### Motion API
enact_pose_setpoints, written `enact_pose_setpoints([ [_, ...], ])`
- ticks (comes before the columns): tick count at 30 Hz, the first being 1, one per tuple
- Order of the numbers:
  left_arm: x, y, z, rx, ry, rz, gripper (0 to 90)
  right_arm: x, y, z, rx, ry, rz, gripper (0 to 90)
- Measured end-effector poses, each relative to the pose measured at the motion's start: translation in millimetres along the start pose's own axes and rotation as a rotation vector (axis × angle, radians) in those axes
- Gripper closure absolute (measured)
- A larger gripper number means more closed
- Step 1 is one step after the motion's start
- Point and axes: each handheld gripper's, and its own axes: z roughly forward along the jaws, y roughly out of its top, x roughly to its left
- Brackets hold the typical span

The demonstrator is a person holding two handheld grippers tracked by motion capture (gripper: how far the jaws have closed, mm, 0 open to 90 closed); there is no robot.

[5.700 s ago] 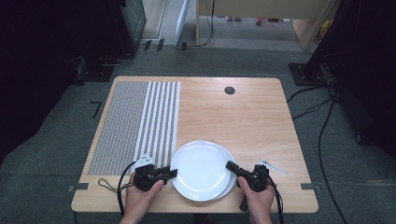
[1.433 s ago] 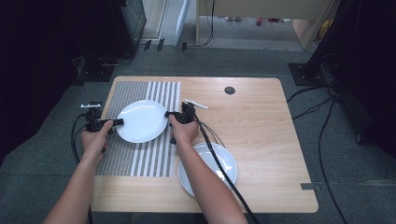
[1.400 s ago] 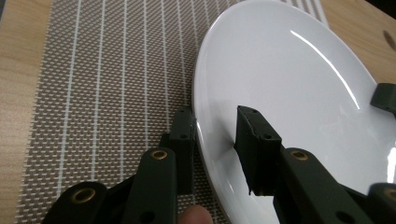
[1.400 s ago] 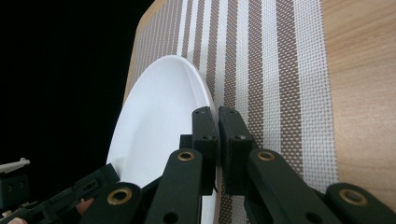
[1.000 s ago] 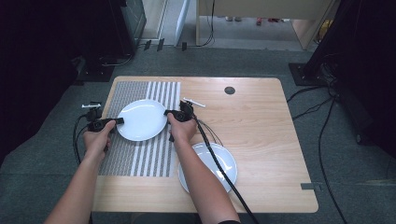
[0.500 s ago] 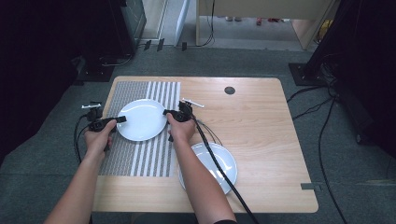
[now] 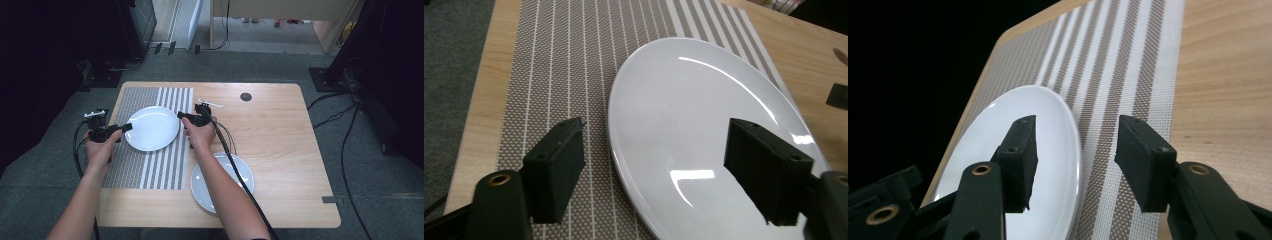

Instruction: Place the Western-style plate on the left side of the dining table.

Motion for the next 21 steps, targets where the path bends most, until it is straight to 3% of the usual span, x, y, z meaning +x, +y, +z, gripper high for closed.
enact_pose_setpoints([
  [4, -2.2, -5.9, -7.0, -0.001, 0.012, 0.026, 17.6, 2.3, 7.2, -17.0, 0.002, 0.026, -0.068, 45.7],
  [9, -8.9, -14.0, -17.5, -0.014, -0.023, 0.058, 17.1, 1.5, 11.7, -35.9, 0.008, 0.087, -0.090, 40.2],
  [10, -10.3, -15.0, -19.2, -0.016, -0.028, 0.063, 17.1, 0.9, 11.1, -40.4, 0.017, 0.111, -0.103, 39.0],
  [14, -20.6, -21.4, -29.0, -0.020, -0.035, 0.101, 17.1, -5.3, 7.0, -51.2, 0.050, 0.134, -0.170, 36.9],
  [18, -28.9, -30.8, -38.7, -0.030, -0.061, 0.147, 15.5, -18.1, 4.8, -65.5, 0.044, 0.135, -0.155, 36.8],
  [21, -31.7, -39.1, -44.3, -0.039, -0.075, 0.144, 15.2, -25.4, 1.5, -78.3, 0.040, 0.138, -0.144, 36.5],
])
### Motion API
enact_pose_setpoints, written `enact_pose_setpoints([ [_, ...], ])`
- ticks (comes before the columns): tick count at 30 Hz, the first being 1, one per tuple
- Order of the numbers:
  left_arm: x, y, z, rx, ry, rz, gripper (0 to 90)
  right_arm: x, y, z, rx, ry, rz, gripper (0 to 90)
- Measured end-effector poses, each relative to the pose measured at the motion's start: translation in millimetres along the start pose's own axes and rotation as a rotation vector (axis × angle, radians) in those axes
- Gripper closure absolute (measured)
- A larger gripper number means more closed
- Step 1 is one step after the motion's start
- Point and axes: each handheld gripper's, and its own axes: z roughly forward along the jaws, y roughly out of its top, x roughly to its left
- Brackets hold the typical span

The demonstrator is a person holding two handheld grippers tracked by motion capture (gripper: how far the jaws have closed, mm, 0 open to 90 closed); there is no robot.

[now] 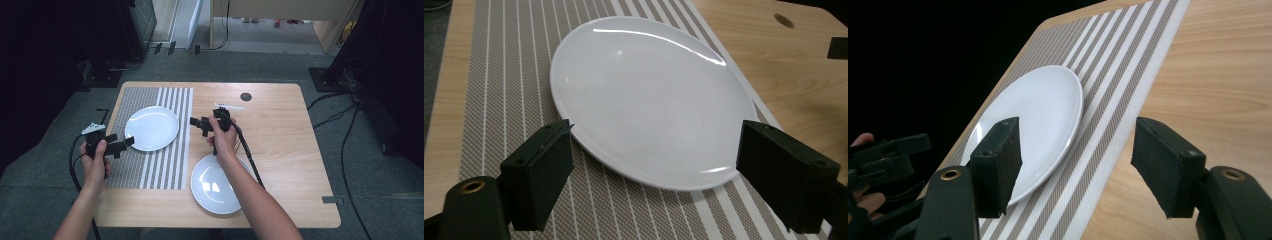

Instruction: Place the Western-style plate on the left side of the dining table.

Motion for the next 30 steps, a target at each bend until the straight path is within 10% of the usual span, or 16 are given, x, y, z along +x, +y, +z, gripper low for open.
enact_pose_setpoints([
  [11, -11.0, -30.7, -29.2, -0.026, -0.044, 0.027, 13.2, -11.1, -18.2, -48.5, 0.005, -0.018, -0.085, 30.1],
  [30, 0.6, -93.5, -60.6, -0.035, 0.050, 0.029, 10.7, -34.9, -42.4, -117.5, -0.046, -0.041, -0.115, 27.5],
])
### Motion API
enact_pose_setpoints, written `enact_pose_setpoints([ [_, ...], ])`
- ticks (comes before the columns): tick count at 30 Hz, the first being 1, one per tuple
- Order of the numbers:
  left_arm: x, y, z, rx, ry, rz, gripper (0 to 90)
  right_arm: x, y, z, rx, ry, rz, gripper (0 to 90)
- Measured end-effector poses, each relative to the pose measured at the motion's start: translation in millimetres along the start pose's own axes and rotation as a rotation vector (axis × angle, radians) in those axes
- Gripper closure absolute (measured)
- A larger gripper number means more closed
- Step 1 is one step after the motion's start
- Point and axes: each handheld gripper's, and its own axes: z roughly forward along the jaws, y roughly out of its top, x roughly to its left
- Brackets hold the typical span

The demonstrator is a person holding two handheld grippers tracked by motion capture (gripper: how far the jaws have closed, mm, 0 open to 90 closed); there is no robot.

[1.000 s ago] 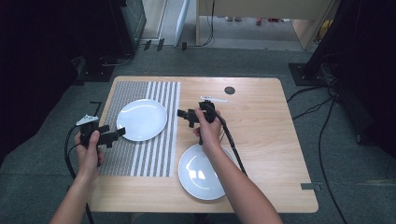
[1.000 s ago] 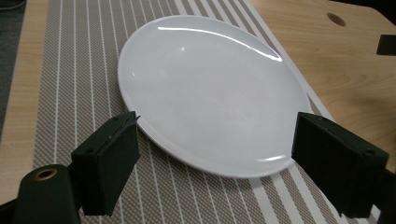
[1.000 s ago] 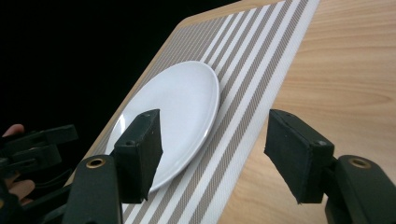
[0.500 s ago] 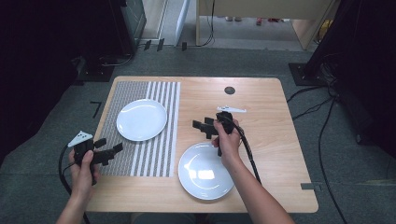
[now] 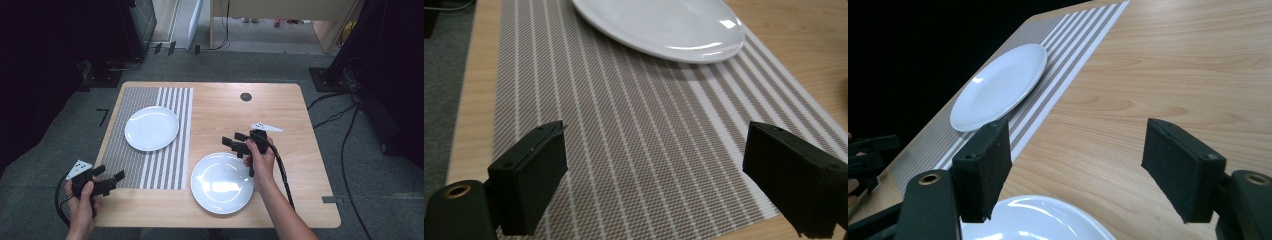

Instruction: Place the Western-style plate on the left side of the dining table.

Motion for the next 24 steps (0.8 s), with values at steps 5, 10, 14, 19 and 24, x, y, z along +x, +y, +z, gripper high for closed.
enact_pose_setpoints([
  [5, 2.3, -11.6, -2.8, 0.011, 0.034, 0.014, 10.6, -9.7, -8.4, -21.3, -0.020, -0.028, 0.010, 23.5],
  [10, 4.5, -16.4, -5.2, 0.019, 0.047, 0.020, 10.3, -21.5, -16.9, -44.7, -0.037, -0.062, 0.019, 22.4],
  [14, 3.3, -18.1, -5.4, 0.027, 0.049, 0.035, 10.3, -31.1, -23.1, -62.2, -0.052, -0.078, 0.031, 22.4],
  [19, 1.1, -19.8, -2.9, 0.041, 0.051, 0.043, 10.3, -40.7, -30.1, -84.3, -0.062, -0.115, 0.029, 22.0],
  [24, -0.7, -19.7, -1.6, 0.057, 0.051, 0.049, 10.4, -52.0, -38.8, -105.5, -0.067, -0.158, 0.038, 21.3],
])
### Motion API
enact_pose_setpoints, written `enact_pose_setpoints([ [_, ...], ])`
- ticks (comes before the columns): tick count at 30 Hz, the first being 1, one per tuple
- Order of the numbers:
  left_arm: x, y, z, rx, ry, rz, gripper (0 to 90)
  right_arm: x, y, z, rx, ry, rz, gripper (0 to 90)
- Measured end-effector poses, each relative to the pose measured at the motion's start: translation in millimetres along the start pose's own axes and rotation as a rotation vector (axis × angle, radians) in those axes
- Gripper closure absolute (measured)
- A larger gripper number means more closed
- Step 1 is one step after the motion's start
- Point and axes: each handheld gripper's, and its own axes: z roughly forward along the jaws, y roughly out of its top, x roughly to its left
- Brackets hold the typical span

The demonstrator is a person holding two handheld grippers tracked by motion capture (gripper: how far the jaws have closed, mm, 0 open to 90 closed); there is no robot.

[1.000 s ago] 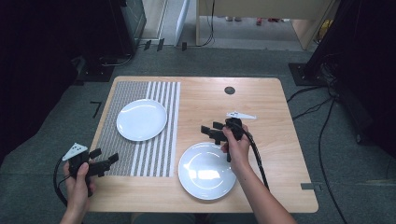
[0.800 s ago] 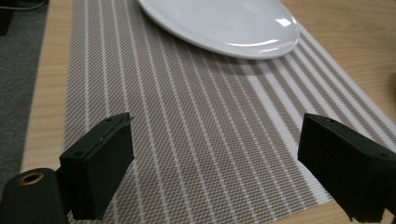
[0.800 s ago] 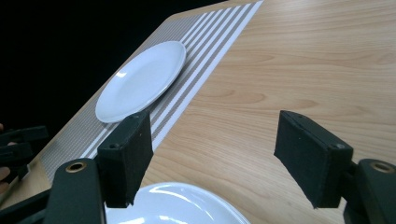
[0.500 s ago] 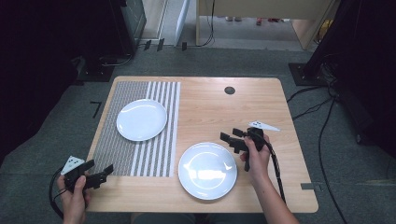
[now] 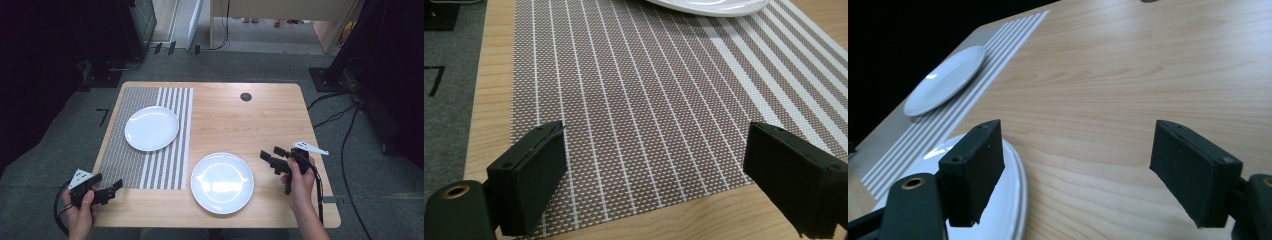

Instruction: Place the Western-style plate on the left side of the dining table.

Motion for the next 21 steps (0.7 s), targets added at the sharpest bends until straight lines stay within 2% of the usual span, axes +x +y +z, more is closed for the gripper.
enact_pose_setpoints([
  [3, -0.6, 0.8, 2.1, 0.019, 0.002, 0.005, 10.3, -9.9, -5.5, -10.1, 0.000, -0.022, 0.008, 20.8],
  [14, -2.3, 0.6, 2.6, 0.022, 0.012, 0.010, 10.3, -39.6, -20.8, -53.6, -0.013, -0.104, 0.036, 19.9],
  [21, -0.3, 0.2, 1.6, 0.016, -0.005, -0.007, 10.3, -56.4, -33.7, -76.6, -0.027, -0.149, 0.068, 19.9],
])
